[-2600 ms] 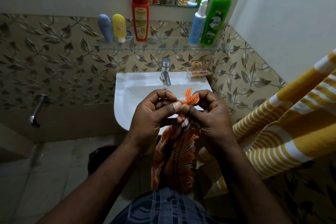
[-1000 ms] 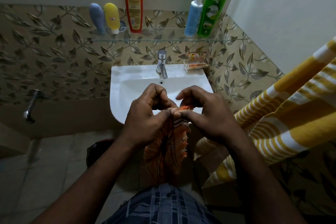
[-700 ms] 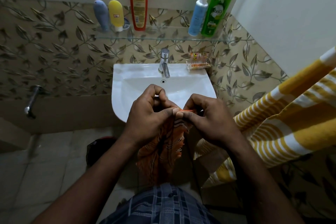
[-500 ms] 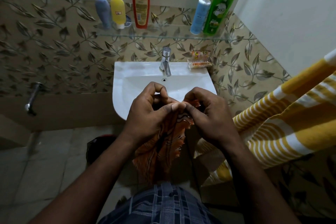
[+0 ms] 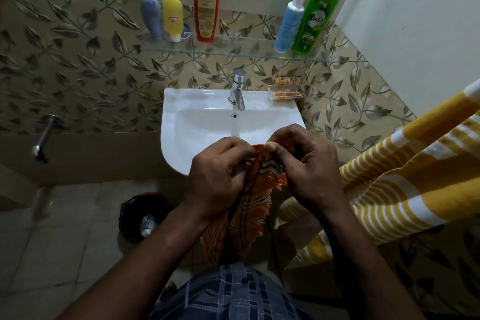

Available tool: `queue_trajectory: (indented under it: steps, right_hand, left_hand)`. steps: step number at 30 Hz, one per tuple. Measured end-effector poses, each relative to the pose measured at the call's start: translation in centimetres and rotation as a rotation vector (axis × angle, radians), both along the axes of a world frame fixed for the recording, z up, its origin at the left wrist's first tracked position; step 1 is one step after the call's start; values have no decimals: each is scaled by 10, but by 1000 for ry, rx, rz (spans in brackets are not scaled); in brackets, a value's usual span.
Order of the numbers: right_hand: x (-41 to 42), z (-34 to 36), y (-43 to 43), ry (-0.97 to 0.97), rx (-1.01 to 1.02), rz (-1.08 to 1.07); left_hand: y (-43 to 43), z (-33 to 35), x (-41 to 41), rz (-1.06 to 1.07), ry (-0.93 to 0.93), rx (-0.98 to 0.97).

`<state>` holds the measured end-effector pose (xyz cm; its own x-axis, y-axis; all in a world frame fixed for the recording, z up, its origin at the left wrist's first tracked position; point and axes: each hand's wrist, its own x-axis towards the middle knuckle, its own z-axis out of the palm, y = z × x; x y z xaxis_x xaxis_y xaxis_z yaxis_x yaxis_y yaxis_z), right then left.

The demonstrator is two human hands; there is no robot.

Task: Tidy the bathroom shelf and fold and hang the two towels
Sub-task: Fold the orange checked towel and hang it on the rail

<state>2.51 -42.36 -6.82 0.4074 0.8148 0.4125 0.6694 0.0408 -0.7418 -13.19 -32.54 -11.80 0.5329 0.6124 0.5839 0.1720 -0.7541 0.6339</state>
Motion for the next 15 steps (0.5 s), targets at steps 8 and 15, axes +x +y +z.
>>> queue_trajectory:
  steps: [8,15]
  right_hand:
    - [7,6,-6,81,-27,26]
    - [10,7,-11,49,-65,87]
  left_hand:
    - [3,-5,6,-254,-33,-502]
    - [11,7,7,-536,95,-631]
